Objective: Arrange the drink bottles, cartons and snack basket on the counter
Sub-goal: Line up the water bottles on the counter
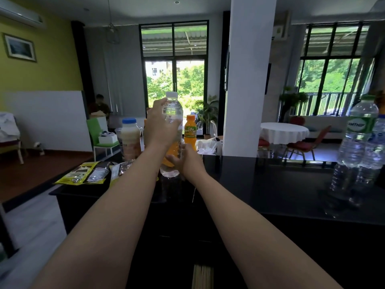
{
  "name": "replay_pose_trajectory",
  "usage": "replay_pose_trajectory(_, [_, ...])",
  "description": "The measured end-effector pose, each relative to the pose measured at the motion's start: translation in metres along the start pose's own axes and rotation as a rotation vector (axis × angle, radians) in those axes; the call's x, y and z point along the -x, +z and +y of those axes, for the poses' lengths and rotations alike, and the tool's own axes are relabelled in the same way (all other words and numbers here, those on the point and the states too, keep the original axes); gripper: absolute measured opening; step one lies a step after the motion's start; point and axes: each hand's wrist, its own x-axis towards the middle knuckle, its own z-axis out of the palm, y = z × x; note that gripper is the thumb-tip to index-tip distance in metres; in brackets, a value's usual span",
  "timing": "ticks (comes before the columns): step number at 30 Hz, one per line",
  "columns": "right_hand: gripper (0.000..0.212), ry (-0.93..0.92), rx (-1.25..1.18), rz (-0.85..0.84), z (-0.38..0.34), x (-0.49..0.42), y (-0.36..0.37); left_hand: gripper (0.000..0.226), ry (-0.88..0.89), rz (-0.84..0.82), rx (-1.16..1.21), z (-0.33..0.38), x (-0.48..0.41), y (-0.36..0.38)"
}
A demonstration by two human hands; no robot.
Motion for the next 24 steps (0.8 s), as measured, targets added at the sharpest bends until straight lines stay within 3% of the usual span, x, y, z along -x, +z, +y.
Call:
replay_pose_trajectory(6, [0.052, 0.016, -0.015, 0.116, 0.018, 0.017, -0.037, 0.062, 0.019, -0.052, 0.103, 0.033, 0.014, 0.022])
replay_pose_trajectory(10, [0.045, 0.042, 0.078, 0.191, 0.037, 0.036, -0.095, 0.063, 0.008, -0.102, 0.190, 0.068, 0.032, 0.057])
replay_pose_trajectory(17, [0.058, 0.121, 0.251, 0.302, 0.080, 0.073, -0.205, 0.063, 0.067, -0.226, 0.286, 0.140, 0.071, 0.141])
replay_pose_trajectory(24, [0.052, 0.192, 0.307, 0.389, 0.120, 0.097, -0.292, 0.063, 0.102, -0.338, 0.354, 0.198, 0.100, 0.221])
